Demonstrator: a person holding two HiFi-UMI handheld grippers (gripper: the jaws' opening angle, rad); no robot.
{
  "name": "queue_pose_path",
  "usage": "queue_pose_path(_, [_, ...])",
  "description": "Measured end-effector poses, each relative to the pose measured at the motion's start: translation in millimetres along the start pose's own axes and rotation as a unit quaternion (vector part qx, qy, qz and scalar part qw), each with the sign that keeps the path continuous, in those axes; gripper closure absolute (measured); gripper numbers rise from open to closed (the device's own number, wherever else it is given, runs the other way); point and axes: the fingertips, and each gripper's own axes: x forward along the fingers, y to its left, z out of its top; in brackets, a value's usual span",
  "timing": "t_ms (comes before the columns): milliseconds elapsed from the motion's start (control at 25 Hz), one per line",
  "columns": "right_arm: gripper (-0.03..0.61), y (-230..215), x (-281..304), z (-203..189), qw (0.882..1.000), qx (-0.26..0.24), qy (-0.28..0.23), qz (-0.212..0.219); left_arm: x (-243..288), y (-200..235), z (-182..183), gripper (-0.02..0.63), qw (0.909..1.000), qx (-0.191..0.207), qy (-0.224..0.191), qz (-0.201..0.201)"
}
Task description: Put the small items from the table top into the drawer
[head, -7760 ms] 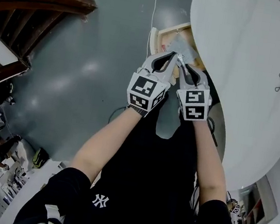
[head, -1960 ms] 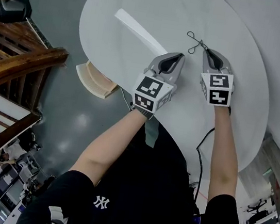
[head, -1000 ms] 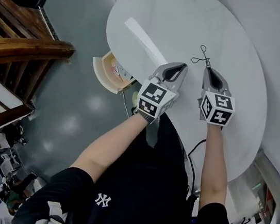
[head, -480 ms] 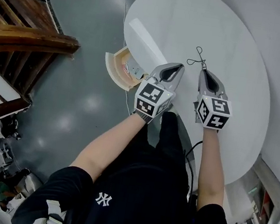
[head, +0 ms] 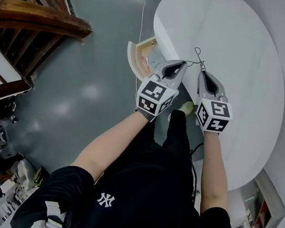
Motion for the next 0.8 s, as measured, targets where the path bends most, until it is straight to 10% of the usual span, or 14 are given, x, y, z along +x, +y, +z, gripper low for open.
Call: queue_pose_path(800, [0.544, 154.7, 115.1, -68.6, 0.993, -0.057, 0.075, 0.076, -83.5, 150.2, -42.9, 0.614, 0.9960, -0.045, 0.001, 0.077])
